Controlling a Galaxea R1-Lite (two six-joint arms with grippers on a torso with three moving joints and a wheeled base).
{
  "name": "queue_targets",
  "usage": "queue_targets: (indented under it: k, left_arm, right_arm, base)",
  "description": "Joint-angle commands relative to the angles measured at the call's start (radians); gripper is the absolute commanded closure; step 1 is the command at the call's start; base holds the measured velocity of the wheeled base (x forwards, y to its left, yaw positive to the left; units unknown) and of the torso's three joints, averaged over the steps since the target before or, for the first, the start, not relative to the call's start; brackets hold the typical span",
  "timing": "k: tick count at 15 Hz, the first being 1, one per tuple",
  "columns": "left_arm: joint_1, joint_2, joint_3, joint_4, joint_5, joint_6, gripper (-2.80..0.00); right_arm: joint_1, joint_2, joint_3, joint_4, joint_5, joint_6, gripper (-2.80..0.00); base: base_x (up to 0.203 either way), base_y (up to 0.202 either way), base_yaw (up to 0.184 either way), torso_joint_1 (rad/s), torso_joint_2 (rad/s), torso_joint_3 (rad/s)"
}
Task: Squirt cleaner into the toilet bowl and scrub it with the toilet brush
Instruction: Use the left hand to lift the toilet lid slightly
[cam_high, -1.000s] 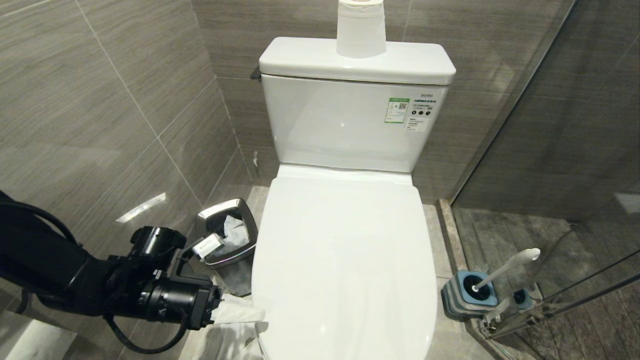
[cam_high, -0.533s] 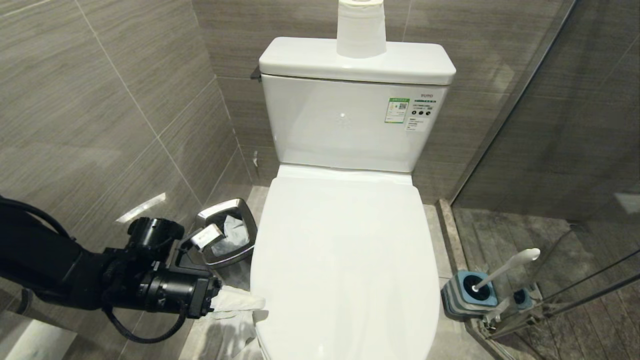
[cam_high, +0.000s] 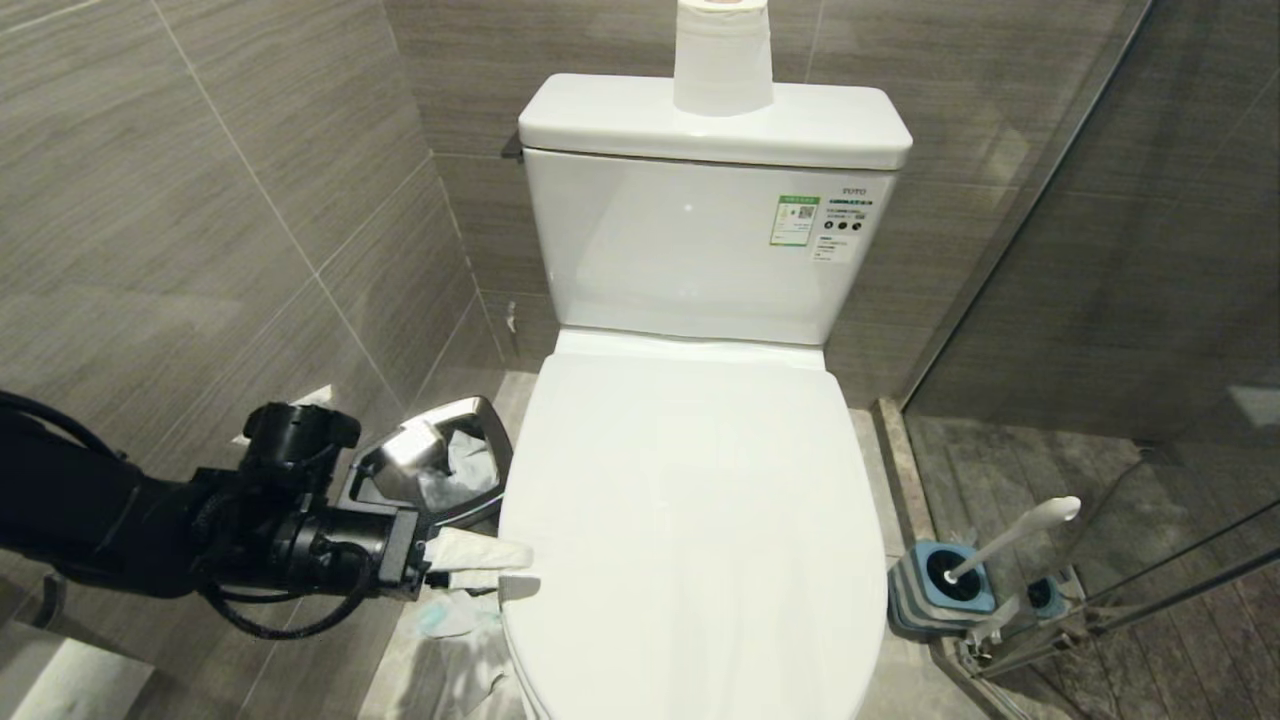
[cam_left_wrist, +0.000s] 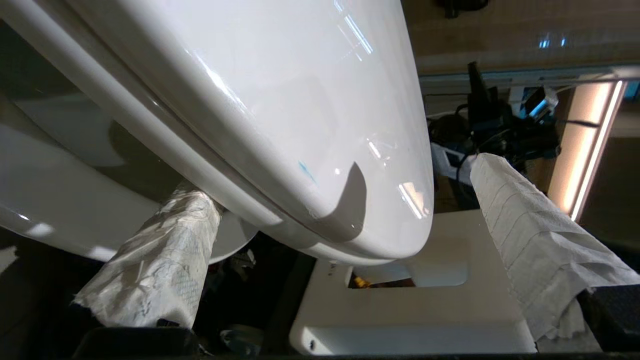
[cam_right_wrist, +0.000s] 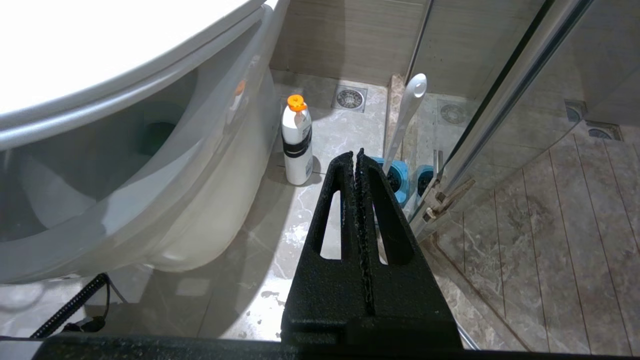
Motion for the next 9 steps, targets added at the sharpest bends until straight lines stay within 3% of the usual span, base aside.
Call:
queue_targets:
  k: [1, 9]
  left_arm:
    - [-0.006, -0.009, -0.033, -0.005, -0.003, -0.065, -2.8]
    - [-0.033, -0.028, -0.047, -0.006, 0.022, -0.173, -2.8]
  right_arm:
    - [0.0, 0.0, 0.002, 0.0, 0.0, 0.0, 0.0]
    - [0.0, 0.0, 0.002, 0.0, 0.0, 0.0, 0.0]
  base:
    - [0.0, 0.0, 0.0, 0.0, 0.0, 0.0]
    - [0.0, 0.0, 0.0, 0.0, 0.0, 0.0]
